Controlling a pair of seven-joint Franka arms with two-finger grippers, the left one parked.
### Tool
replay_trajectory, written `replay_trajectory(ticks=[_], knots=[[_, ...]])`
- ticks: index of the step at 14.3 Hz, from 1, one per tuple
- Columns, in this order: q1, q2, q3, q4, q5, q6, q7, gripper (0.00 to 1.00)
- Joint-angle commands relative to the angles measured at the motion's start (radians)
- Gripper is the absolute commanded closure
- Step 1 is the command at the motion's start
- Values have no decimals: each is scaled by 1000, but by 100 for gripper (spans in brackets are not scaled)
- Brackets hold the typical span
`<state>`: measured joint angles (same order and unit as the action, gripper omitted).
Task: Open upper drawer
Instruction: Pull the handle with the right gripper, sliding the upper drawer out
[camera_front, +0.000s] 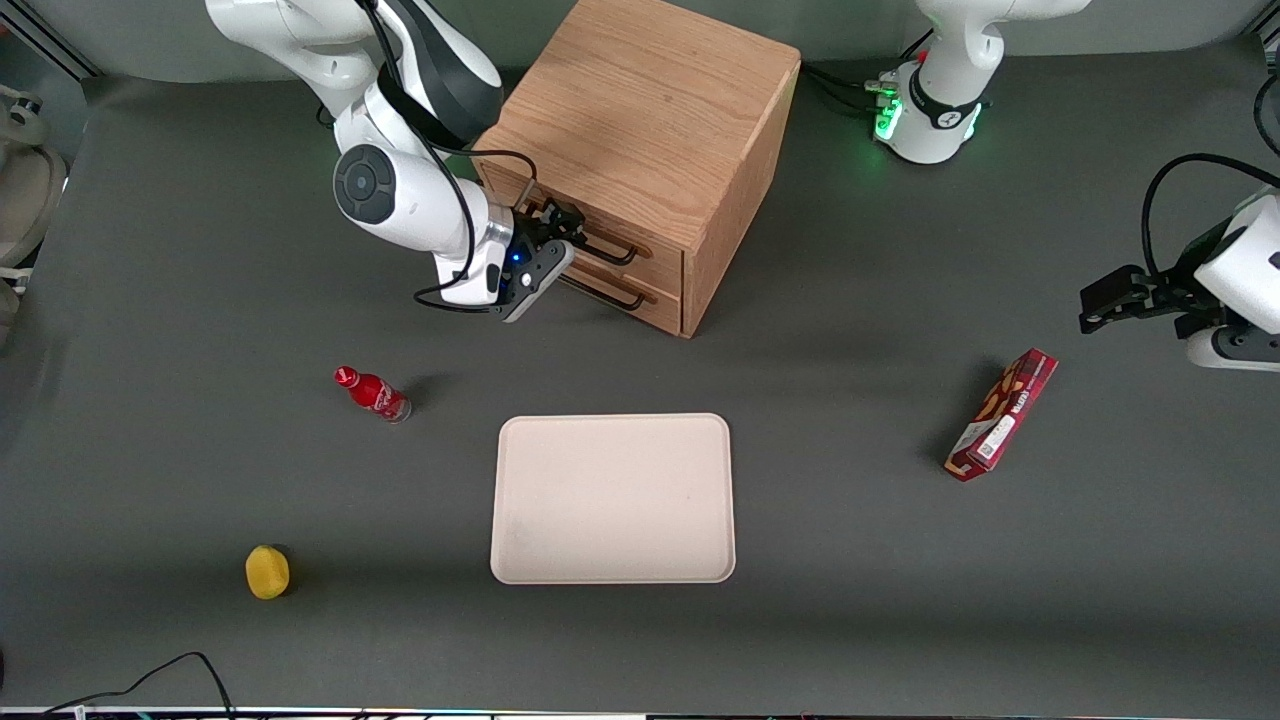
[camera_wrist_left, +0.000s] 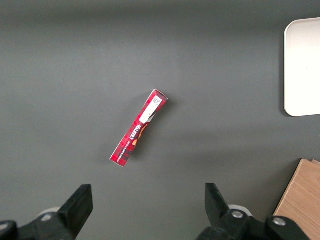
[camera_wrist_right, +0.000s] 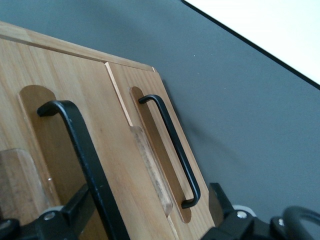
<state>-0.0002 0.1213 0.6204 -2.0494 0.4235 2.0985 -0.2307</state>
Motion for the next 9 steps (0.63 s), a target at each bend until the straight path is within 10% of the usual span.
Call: replay_trajectory(ticks=[1, 9], knots=[[-14, 3, -8, 26, -37, -3, -1, 0], [-17, 61, -56, 98, -121, -11, -15, 0]])
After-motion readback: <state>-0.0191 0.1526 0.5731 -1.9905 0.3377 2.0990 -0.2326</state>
